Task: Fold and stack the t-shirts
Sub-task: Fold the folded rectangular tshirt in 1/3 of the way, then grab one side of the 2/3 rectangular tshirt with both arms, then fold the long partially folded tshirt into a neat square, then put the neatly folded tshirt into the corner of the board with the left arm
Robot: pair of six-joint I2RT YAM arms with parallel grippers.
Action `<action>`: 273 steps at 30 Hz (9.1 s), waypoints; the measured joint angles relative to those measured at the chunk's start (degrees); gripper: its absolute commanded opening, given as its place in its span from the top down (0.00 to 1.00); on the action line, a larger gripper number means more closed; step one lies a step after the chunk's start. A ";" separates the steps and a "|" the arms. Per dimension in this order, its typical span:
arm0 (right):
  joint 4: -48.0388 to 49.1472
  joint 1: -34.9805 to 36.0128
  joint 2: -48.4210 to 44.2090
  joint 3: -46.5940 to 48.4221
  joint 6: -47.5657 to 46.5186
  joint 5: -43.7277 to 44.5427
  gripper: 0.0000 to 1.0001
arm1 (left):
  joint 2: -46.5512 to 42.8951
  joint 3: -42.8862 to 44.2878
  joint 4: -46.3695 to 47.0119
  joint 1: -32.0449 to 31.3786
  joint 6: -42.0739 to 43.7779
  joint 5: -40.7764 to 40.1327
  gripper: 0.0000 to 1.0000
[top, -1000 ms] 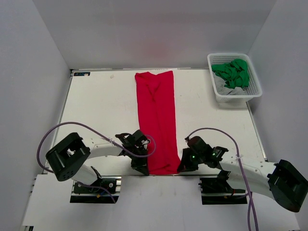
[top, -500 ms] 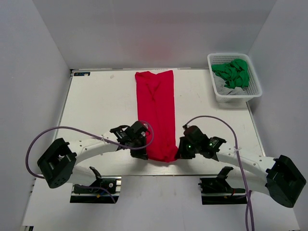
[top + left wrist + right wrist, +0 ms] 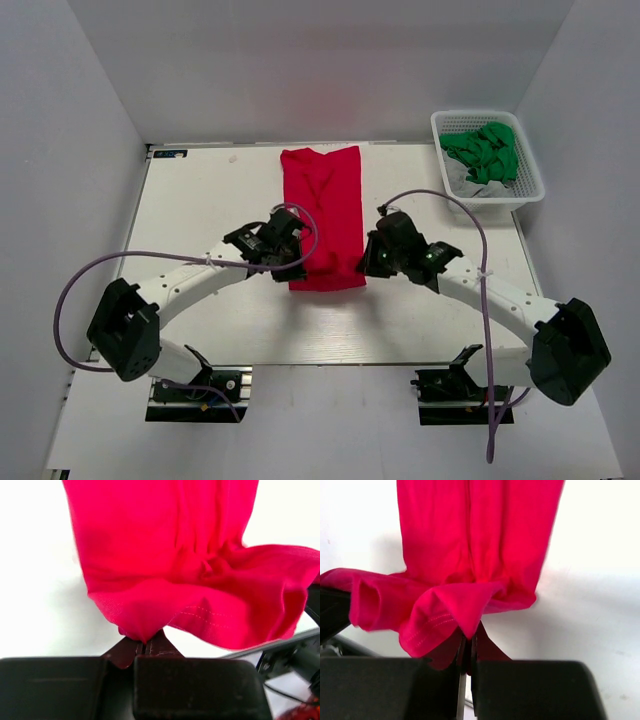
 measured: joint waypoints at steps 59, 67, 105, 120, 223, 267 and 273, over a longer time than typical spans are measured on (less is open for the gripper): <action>5.05 -18.45 51.15 48.46 -9.57 -14.67 0.38 | 45.92 47.32 5.40 26.10 13.40 14.08 0.00; 7.13 -21.40 48.57 48.59 -10.91 -15.61 0.10 | 42.23 47.06 7.10 30.99 14.21 13.11 0.00; 20.48 -19.12 29.81 1.07 -7.72 -29.33 0.81 | 21.70 -1.99 24.55 21.14 11.17 19.32 0.89; 18.38 -18.64 23.58 -3.85 -8.92 -29.81 1.00 | 16.87 -5.07 19.04 20.13 10.47 17.97 1.00; 14.80 -23.69 37.90 33.24 -7.93 -35.43 0.10 | 40.48 42.16 15.43 25.94 15.76 29.59 0.00; 18.56 -20.90 14.45 1.18 -15.96 -24.33 0.10 | 31.10 21.97 10.40 28.46 19.67 10.19 0.07; 19.65 -20.57 8.74 -2.25 -15.89 -22.08 0.10 | 34.71 22.25 14.03 28.20 19.65 11.74 0.48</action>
